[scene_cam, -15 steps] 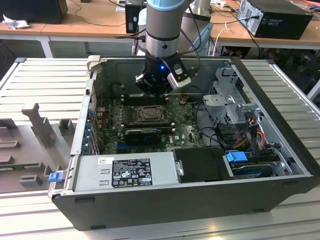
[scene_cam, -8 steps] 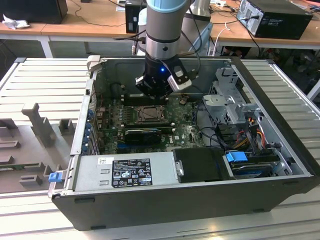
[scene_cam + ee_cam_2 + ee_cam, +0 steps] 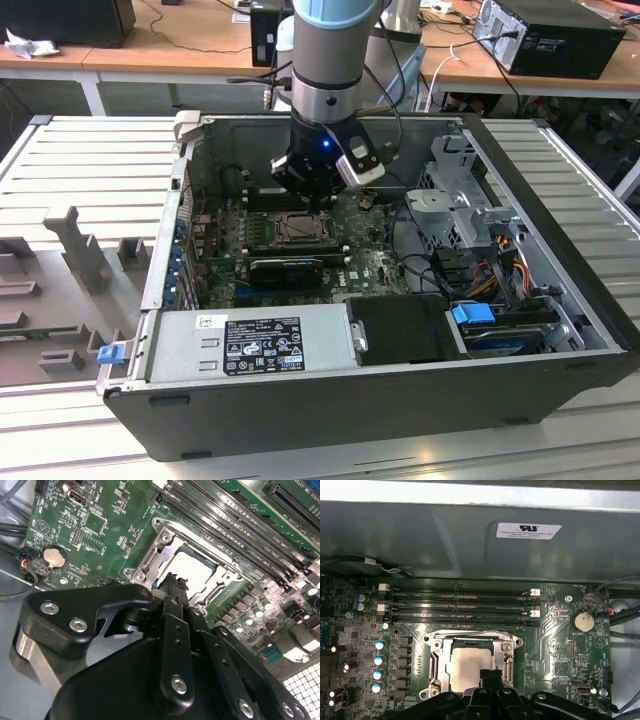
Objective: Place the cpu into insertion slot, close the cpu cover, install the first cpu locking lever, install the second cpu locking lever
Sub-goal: 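Install the second cpu locking lever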
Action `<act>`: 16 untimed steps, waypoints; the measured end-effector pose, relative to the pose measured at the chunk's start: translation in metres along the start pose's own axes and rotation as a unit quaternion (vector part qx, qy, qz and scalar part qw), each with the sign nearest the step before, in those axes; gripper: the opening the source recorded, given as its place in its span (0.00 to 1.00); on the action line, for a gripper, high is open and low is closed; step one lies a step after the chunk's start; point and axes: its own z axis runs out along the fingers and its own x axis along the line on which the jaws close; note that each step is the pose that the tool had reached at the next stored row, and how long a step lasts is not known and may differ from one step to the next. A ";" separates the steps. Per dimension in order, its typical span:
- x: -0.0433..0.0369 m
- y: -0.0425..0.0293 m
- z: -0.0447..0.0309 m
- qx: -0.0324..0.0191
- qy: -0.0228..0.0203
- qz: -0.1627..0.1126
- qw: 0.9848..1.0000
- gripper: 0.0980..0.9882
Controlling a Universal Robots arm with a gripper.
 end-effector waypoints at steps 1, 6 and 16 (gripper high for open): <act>0.0000 -0.0002 0.0000 0.000 0.000 0.000 1.000 0.01; -0.0002 -0.0014 -0.0006 0.000 0.000 0.000 1.000 0.01; 0.0003 -0.0077 -0.0075 0.000 0.000 0.000 1.000 0.01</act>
